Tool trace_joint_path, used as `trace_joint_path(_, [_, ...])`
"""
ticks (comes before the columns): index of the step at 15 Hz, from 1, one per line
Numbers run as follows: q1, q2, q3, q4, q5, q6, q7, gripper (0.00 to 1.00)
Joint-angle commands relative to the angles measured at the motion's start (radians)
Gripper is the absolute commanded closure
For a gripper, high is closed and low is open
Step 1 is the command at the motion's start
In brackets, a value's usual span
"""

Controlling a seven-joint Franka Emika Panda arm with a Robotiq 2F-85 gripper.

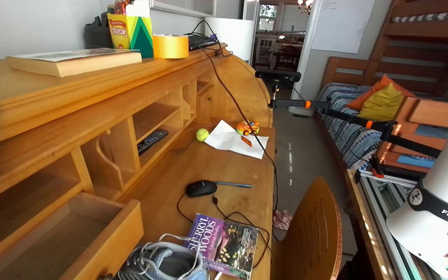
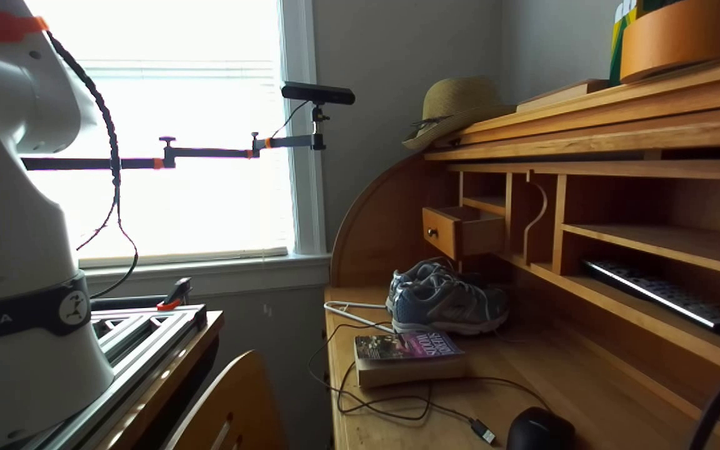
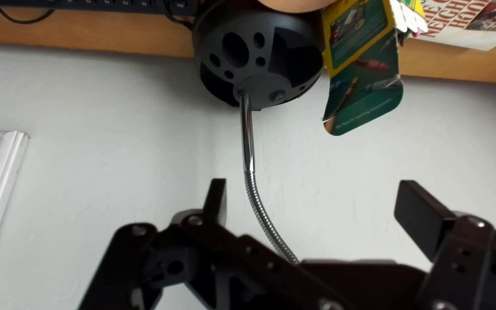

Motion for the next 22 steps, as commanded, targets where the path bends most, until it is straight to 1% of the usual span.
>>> trace_joint_path(1, [-0.048, 0.007, 0.044, 0.010, 0.007, -0.005, -0.002, 0.00])
trace_joint_path(5, [-0.048, 0.023, 0.044, 0.028, 0.013, -0.004, -0.001, 0.00])
trace_joint_path(10, [-0.079, 0.109, 0.085, 0.058, 0.072, 0.100, -0.035, 0.00])
trace_joint_path(12, [-0.095, 0.142, 0.105, 0.075, 0.092, 0.126, -0.053, 0.26])
trace_joint_path(15, [-0.125, 0.187, 0.139, 0.104, 0.145, 0.137, -0.082, 0.51])
trace_joint_path(18, [-0.158, 0.228, 0.174, 0.134, 0.199, 0.139, -0.143, 0.74])
trace_joint_path(19, [-0.169, 0.240, 0.183, 0.147, 0.207, 0.124, -0.161, 0.81])
trace_joint_path(20, [-0.178, 0.255, 0.190, 0.157, 0.211, 0.130, -0.179, 0.89])
trace_joint_path(21, [-0.187, 0.267, 0.198, 0.165, 0.213, 0.135, -0.196, 0.96])
trace_joint_path(22, [-0.196, 0.281, 0.206, 0.175, 0.221, 0.142, -0.213, 1.00])
